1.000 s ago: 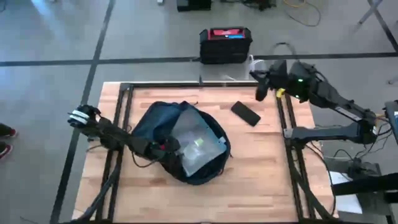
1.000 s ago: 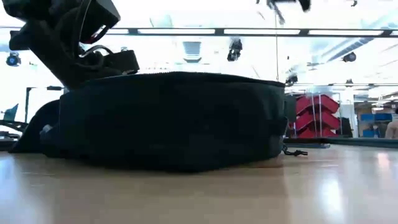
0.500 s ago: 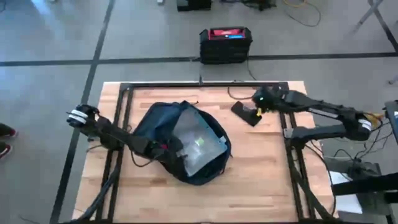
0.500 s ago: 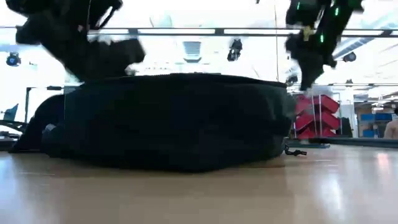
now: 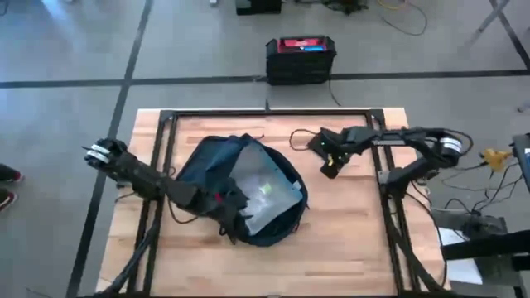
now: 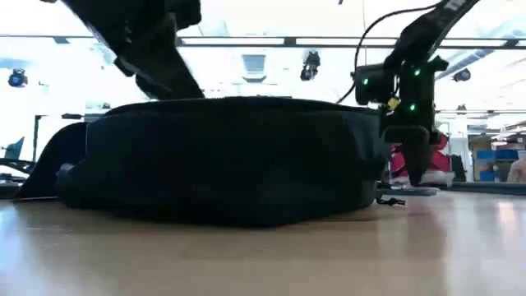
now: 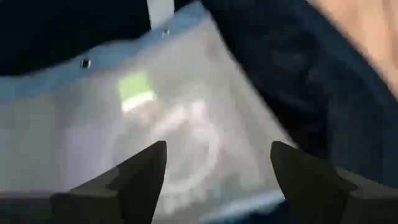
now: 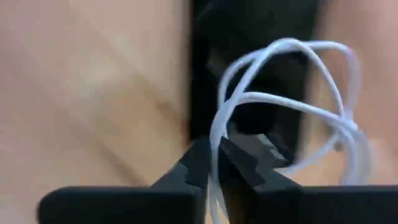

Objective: Unpack backpack
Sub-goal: Remove the white charger cable from the black backpack, then open the white zip bag

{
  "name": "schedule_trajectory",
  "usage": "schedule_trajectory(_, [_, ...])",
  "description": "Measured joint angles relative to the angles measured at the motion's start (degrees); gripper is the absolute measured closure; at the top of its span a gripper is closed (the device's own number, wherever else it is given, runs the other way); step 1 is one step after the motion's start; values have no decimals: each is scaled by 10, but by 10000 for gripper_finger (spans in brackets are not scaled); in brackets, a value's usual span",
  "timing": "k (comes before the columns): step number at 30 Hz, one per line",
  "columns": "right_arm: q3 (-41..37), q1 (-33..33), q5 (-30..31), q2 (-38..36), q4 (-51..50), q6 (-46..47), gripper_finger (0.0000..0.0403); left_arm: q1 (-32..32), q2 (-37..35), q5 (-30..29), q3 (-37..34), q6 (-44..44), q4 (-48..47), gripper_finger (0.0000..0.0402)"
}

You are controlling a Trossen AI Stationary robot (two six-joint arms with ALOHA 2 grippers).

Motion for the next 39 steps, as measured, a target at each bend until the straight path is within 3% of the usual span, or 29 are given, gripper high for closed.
schedule_trajectory(7, [61, -1, 121, 34, -96, -17, 265, -2, 0, -1, -18, -40, -7, 129])
schedule_trajectory(13, [167, 1, 122, 11, -195, -22, 224, -2, -2, -2, -18, -45, -10, 129])
schedule_trajectory(16, [228, 17, 109, -7, -217, -36, 225, 1, -10, -3, -18, -41, -11, 129])
schedule_trajectory(19, [273, 46, 57, -29, -189, -75, 232, 8, -21, -20, -18, -40, -19, 129])
schedule_trajectory(23, [278, 91, 15, -48, -73, -90, 242, 10, -30, -78, -18, -57, -64, 129])
schedule_trajectory(27, [271, 123, -21, -45, 46, -92, 252, 7, -30, -84, -21, -89, -94, 129])
schedule_trajectory(32, [248, 218, 28, -14, 148, -130, 270, -21, -29, -120, -71, -110, -69, 129])
schedule_trajectory(36, [254, 310, 44, 35, 156, -133, 289, -76, -27, -151, -130, -226, -28, 129])
schedule_trajectory(39, [292, 356, 34, 75, 89, -112, 293, -129, -27, -153, -146, -344, 9, 129])
